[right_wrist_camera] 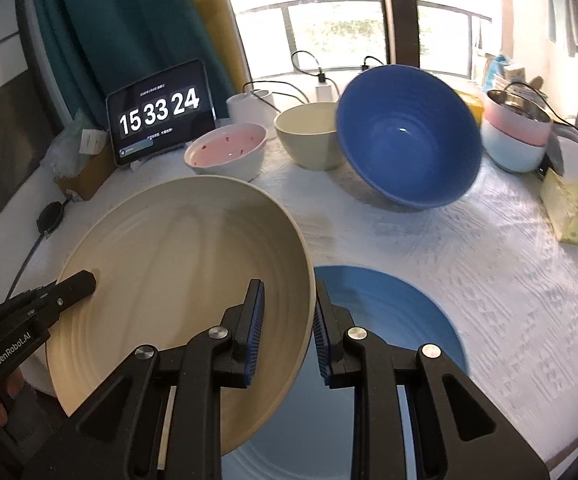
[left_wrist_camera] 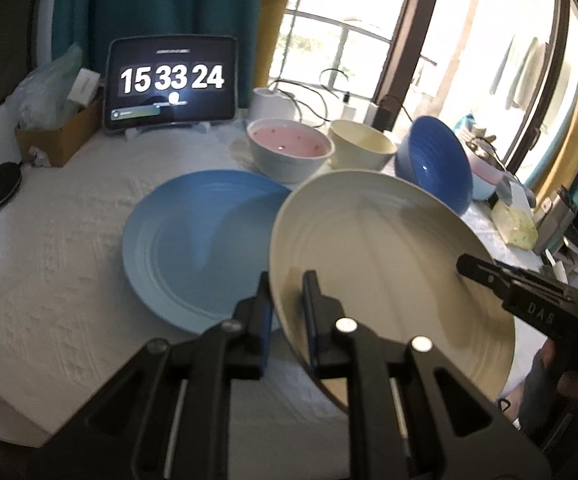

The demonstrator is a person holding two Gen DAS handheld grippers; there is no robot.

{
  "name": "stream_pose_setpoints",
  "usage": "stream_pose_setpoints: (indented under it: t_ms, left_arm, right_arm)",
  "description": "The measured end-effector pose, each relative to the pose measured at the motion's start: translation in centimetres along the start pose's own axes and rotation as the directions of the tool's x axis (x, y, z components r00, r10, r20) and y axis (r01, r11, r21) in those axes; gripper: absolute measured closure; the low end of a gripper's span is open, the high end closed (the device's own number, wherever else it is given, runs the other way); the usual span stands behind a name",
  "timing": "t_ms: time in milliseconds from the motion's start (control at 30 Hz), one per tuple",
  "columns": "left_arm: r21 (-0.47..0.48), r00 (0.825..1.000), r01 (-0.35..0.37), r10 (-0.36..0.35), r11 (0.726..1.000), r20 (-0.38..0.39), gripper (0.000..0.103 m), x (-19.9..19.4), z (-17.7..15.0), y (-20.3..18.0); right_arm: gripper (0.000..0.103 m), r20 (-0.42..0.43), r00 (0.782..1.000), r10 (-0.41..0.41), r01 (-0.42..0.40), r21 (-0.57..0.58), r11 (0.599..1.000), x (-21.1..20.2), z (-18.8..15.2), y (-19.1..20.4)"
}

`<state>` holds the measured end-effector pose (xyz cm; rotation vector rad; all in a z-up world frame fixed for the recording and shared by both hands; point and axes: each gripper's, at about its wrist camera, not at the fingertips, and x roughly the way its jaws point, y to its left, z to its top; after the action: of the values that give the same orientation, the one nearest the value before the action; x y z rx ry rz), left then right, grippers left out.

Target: Organize plates and bowls

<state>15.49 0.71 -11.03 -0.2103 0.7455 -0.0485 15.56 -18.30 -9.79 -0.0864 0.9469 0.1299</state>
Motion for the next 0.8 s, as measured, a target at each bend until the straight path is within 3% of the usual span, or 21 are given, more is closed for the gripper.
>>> stream_pose_setpoints:
  t_ms: [633,800]
  left_arm:
    - [0.118,0.998,0.023,-0.015,0.993,-0.064,0.087,1.5,-2.7,-7.4]
    - [0.171,0.997,0.001,0.012,0.985,-0.075,0.085,2.8,-3.2,-9.4]
  right_arm:
    - [0.077,0.039,0.997,-0.068,0.065,0.075,0.995,-3.6,-4.1,-6.2]
    - [0.077,0.034,0.994,-0.103,0.099,0.097,0.990,-3.5,-4.8,-7.9]
